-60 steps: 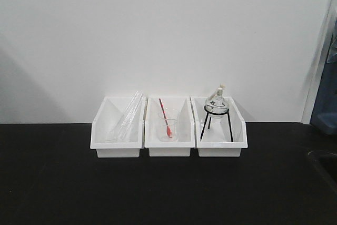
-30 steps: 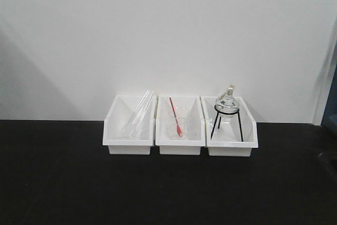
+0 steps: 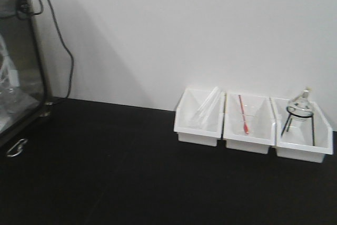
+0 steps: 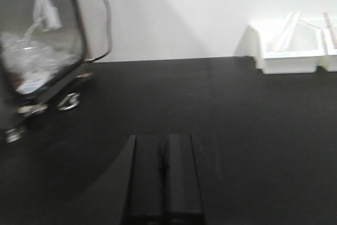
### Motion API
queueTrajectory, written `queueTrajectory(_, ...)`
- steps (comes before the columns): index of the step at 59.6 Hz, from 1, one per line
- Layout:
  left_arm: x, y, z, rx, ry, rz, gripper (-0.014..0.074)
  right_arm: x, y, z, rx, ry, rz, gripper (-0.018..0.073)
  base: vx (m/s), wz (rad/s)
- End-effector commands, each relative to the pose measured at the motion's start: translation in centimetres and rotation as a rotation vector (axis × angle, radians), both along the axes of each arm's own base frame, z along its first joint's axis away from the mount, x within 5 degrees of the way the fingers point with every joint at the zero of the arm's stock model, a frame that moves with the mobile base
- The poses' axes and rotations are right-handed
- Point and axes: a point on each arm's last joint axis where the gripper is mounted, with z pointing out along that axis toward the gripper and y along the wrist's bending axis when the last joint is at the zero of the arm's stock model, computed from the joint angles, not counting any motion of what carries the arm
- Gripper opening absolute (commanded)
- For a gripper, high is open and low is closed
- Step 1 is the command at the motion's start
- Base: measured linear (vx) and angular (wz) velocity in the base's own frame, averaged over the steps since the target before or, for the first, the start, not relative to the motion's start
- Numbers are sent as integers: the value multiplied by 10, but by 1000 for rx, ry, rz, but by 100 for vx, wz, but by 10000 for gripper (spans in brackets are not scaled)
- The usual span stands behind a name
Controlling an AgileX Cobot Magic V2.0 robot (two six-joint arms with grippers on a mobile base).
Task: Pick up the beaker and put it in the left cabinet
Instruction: 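Drive away from the bench carrying the beaker in the right gripper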
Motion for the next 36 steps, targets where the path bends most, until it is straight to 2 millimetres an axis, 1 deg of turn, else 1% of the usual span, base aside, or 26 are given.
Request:
queueTrajectory(1,-1,-1,4,-15,-91,-15,-8,0,2,14,-8,-90,31,-6,-16,62)
queueTrajectory(36,-1,-1,4,-15,-91,-15,-8,0,2,14,-8,-90,31,-6,-16,62)
